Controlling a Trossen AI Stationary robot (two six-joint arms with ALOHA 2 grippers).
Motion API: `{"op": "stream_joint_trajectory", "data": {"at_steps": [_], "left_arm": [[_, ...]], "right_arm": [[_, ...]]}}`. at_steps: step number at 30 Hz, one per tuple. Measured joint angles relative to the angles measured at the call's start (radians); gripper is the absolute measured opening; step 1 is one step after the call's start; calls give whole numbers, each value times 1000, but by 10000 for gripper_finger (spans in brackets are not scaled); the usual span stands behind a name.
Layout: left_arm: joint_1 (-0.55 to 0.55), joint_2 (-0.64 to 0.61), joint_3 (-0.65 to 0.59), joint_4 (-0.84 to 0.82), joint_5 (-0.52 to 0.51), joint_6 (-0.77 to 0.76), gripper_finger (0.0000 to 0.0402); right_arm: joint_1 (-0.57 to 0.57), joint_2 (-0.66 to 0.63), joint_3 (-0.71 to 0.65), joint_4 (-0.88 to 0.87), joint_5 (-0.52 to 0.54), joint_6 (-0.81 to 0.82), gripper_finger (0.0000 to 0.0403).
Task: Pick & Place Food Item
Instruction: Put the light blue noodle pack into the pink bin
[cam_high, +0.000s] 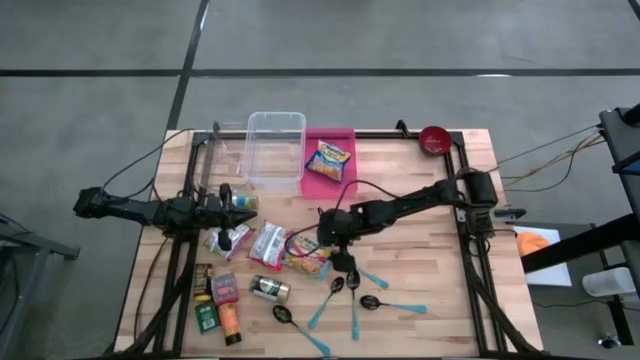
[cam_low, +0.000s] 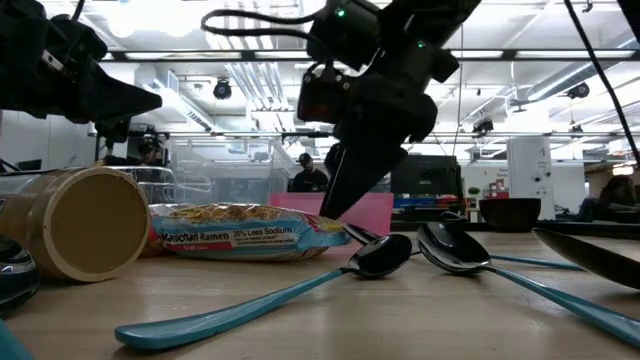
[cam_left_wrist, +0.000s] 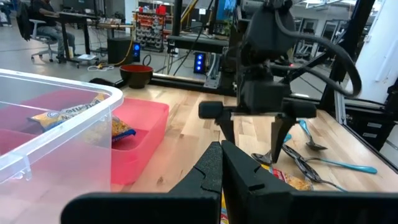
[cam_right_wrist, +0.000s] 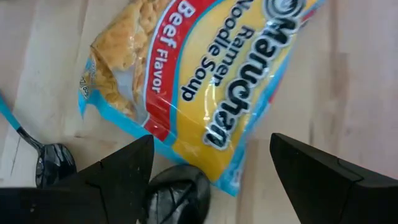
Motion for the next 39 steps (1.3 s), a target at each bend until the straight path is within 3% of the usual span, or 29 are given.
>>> {"op": "stream_joint_trajectory", "data": {"at_steps": [11,15,39], "left_arm": [[0,12,0,-3,0,0,0],[0,11,0,-3,0,0,0],[0,12,0,-3,0,0,0]], "right_arm": [[-1,55,34,-32,-16,4,318],[-1,55,34,-46,-22,4,300],[-1,56,32,-18,-8,38,16]]}}
